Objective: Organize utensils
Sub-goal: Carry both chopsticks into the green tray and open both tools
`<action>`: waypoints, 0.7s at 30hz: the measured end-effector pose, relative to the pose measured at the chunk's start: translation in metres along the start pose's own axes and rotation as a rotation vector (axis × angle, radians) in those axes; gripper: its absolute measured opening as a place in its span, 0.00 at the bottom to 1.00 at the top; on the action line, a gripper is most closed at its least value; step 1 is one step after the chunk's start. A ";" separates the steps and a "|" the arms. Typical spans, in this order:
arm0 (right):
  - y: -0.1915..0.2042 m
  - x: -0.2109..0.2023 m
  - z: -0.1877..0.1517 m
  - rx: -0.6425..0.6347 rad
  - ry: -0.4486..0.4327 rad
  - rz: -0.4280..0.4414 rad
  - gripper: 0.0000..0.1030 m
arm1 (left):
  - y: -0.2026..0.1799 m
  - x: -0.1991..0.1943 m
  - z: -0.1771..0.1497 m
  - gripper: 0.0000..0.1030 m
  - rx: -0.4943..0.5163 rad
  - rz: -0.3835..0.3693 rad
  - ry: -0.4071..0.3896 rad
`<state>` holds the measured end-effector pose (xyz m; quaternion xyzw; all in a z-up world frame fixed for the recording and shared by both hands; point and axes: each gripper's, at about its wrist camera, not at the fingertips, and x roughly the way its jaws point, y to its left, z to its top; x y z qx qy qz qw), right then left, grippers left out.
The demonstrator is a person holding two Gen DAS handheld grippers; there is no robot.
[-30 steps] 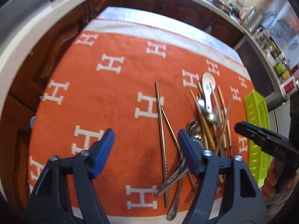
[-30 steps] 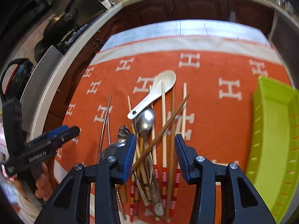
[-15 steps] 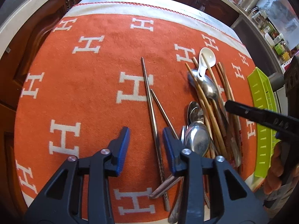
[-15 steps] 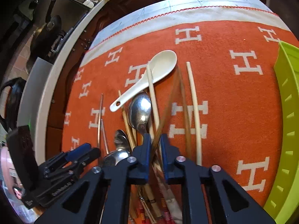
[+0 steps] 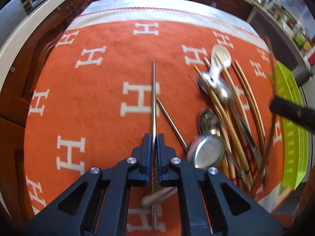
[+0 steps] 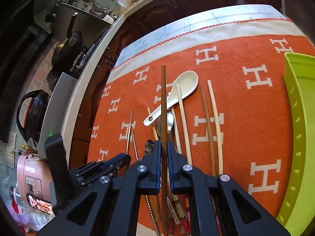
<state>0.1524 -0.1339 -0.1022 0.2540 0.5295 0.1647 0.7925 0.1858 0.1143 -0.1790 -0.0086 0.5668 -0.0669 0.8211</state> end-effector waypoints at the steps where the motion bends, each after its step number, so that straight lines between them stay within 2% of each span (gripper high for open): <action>1: -0.002 -0.006 -0.001 0.002 -0.008 0.007 0.06 | 0.005 0.001 0.001 0.03 -0.017 -0.002 -0.006; 5: -0.011 -0.028 -0.005 0.002 -0.047 0.015 0.06 | 0.024 -0.004 0.013 0.03 -0.122 -0.022 -0.034; 8: -0.014 -0.049 -0.005 -0.002 -0.088 0.027 0.06 | 0.028 -0.021 0.019 0.03 -0.154 -0.033 -0.074; 14: -0.017 -0.092 -0.006 -0.003 -0.167 0.058 0.06 | 0.016 -0.075 0.023 0.03 -0.123 -0.048 -0.170; 21: -0.024 -0.137 -0.013 0.015 -0.223 0.081 0.06 | -0.009 -0.120 0.020 0.03 -0.074 -0.090 -0.203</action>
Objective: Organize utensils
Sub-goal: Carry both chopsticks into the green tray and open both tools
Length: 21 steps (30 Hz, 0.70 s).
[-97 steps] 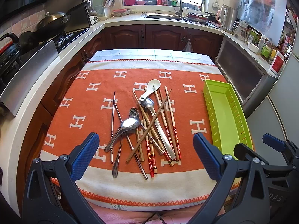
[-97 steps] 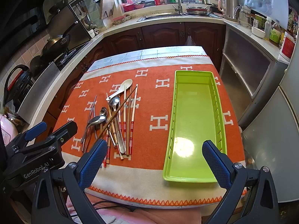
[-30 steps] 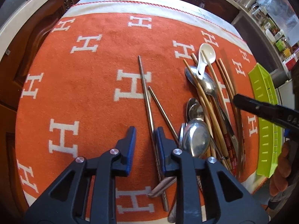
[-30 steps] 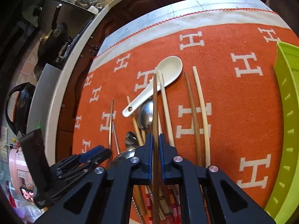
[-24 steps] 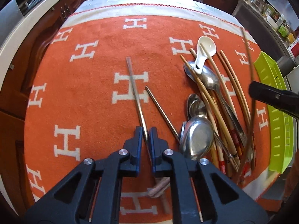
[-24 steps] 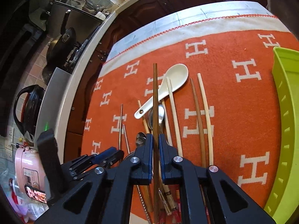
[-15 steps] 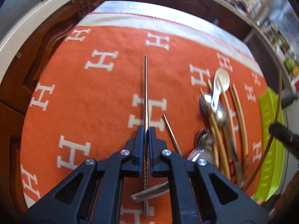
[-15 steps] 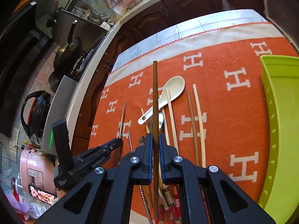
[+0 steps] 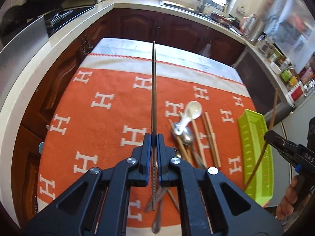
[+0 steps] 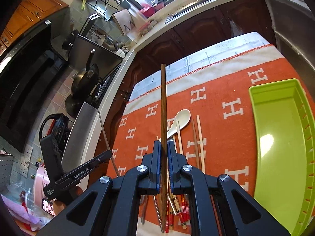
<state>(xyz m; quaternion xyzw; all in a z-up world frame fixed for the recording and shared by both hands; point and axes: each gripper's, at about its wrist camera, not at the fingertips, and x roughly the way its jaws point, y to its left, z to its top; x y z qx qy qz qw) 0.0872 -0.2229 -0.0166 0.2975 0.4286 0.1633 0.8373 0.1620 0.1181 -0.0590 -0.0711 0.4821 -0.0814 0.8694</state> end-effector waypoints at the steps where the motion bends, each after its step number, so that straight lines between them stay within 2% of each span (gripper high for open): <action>1: -0.001 -0.006 -0.001 0.002 -0.004 0.000 0.06 | -0.005 -0.003 -0.001 0.03 0.008 -0.011 0.002; 7: -0.010 -0.043 -0.005 0.018 -0.039 -0.012 0.06 | -0.059 -0.018 -0.009 0.03 0.078 -0.114 0.029; 14: -0.033 -0.104 -0.006 0.041 -0.087 -0.059 0.06 | -0.153 -0.019 -0.022 0.03 0.160 -0.260 0.076; 21: -0.068 -0.157 -0.004 0.044 -0.118 -0.192 0.06 | -0.238 0.010 -0.036 0.03 0.199 -0.335 0.139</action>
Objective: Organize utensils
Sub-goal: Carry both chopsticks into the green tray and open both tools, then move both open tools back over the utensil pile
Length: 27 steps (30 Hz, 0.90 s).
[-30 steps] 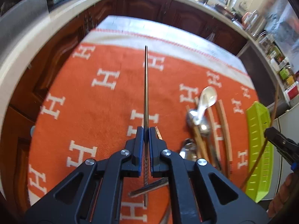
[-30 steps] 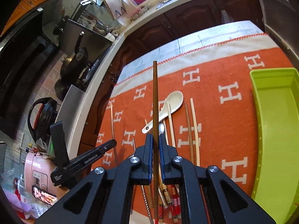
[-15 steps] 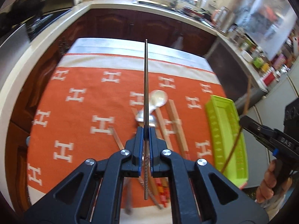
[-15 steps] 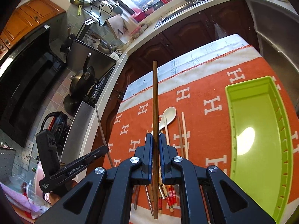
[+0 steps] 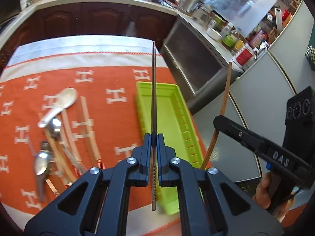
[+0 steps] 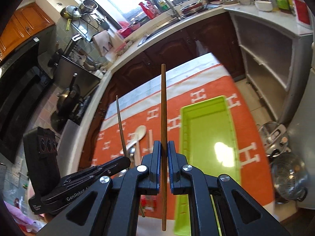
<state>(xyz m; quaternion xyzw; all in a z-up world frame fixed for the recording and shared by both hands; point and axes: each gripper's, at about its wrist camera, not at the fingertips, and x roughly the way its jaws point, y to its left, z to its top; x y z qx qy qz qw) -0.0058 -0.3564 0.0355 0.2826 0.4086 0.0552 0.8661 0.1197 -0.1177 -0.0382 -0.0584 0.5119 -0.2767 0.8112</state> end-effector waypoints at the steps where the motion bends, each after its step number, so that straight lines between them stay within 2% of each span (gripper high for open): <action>1: -0.006 -0.003 0.001 -0.002 0.001 -0.018 0.06 | -0.007 0.011 0.000 0.03 -0.004 -0.010 0.014; 7: -0.037 0.000 -0.005 -0.032 0.040 -0.125 0.06 | -0.026 0.067 -0.007 0.03 0.005 -0.009 0.082; 12: -0.055 0.030 -0.013 -0.036 0.116 -0.167 0.07 | -0.026 0.101 -0.018 0.03 0.022 0.059 0.135; 13: -0.061 0.034 -0.013 -0.030 0.124 -0.201 0.09 | -0.023 0.103 -0.019 0.03 0.025 0.072 0.141; 15: -0.067 0.048 -0.014 -0.017 0.132 -0.251 0.25 | -0.020 0.105 -0.020 0.03 0.030 0.095 0.138; 16: -0.071 0.051 -0.013 -0.009 0.127 -0.270 0.40 | -0.019 0.103 -0.020 0.03 0.036 0.106 0.129; 17: -0.074 0.053 -0.013 -0.006 0.116 -0.282 0.49 | -0.017 0.100 -0.020 0.03 0.041 0.108 0.124; 19: -0.080 0.056 -0.013 -0.012 0.102 -0.308 0.49 | -0.014 0.092 -0.019 0.03 0.050 0.112 0.110; 24: -0.093 0.077 -0.012 0.021 0.137 -0.317 0.49 | -0.006 0.075 -0.017 0.04 0.071 0.164 0.078; 27: -0.103 0.096 -0.016 0.047 0.172 -0.303 0.34 | 0.004 0.060 -0.018 0.04 0.064 0.193 0.057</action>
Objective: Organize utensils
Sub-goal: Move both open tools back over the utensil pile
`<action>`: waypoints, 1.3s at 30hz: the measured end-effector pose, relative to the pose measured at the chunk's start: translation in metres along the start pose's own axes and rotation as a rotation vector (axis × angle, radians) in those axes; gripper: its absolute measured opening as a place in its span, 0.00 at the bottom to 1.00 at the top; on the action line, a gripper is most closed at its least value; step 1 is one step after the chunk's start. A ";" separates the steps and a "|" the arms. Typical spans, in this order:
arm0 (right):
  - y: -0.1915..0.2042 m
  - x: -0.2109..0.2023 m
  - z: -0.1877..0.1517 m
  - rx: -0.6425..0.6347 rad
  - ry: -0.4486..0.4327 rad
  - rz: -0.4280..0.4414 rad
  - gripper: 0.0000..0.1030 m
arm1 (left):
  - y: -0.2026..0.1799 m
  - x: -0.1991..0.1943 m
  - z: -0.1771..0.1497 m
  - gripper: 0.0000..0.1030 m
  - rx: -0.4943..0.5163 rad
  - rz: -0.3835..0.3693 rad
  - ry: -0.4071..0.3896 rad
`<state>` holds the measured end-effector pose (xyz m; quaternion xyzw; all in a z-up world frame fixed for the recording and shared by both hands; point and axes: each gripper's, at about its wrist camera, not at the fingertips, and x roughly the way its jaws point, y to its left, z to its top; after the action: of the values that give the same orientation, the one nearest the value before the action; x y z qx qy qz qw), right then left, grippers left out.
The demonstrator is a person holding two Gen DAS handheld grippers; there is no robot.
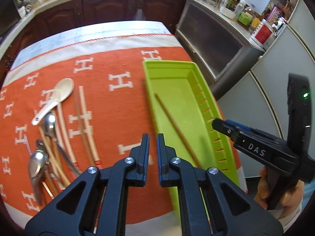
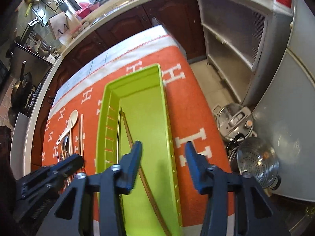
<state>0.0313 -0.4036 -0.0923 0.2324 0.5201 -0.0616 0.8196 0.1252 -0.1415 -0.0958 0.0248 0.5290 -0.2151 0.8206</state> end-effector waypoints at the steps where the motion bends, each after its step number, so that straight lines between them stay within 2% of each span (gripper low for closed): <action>1: -0.001 0.008 -0.001 0.000 0.018 0.007 0.27 | 0.007 -0.003 -0.001 0.04 -0.011 0.007 -0.003; 2: 0.001 0.016 -0.003 0.000 0.029 0.009 0.21 | 0.014 -0.006 -0.002 0.04 -0.020 0.014 -0.005; 4: 0.001 0.023 -0.007 0.000 0.036 -0.006 0.15 | 0.028 -0.014 -0.007 0.04 -0.039 0.035 -0.016; 8: 0.001 0.031 -0.011 0.022 0.034 -0.005 0.11 | 0.060 -0.029 -0.015 0.04 -0.081 0.087 -0.038; 12: 0.007 0.034 -0.013 0.023 0.046 -0.001 0.11 | 0.092 -0.042 -0.025 0.04 -0.137 0.128 -0.050; 16: 0.017 0.035 -0.016 0.015 0.063 0.007 0.11 | 0.106 -0.056 -0.036 0.04 -0.156 0.173 -0.067; 19: 0.021 0.035 -0.017 0.030 0.066 -0.011 0.11 | 0.114 -0.066 -0.044 0.04 -0.155 0.209 -0.082; 24: 0.032 0.016 -0.020 0.004 0.024 -0.075 0.13 | 0.122 -0.088 -0.058 0.04 -0.138 0.264 -0.126; 27: 0.044 -0.001 -0.025 -0.011 0.001 -0.070 0.20 | 0.125 -0.100 -0.066 0.08 -0.127 0.285 -0.150; 29: 0.056 -0.013 -0.031 -0.025 -0.018 -0.051 0.35 | 0.126 -0.109 -0.071 0.16 -0.120 0.291 -0.168; 30: 0.063 -0.019 -0.033 -0.037 -0.035 -0.043 0.38 | 0.127 -0.112 -0.073 0.18 -0.117 0.292 -0.175; 32: 0.078 -0.031 -0.039 -0.058 -0.066 -0.020 0.41 | 0.128 -0.121 -0.079 0.28 -0.114 0.299 -0.197; 34: 0.095 -0.041 -0.043 -0.083 -0.081 0.015 0.42 | 0.130 -0.128 -0.082 0.32 -0.111 0.303 -0.215; 36: 0.110 -0.046 -0.047 -0.099 -0.079 0.040 0.43 | 0.131 -0.137 -0.085 0.33 -0.108 0.306 -0.234; 39: 0.135 -0.053 -0.056 -0.138 -0.082 0.068 0.51 | 0.132 -0.148 -0.087 0.33 -0.113 0.300 -0.252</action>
<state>0.0075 -0.2671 -0.0222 0.1903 0.4810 -0.0072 0.8558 0.0491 0.0503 -0.0289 0.0300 0.4237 -0.0619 0.9032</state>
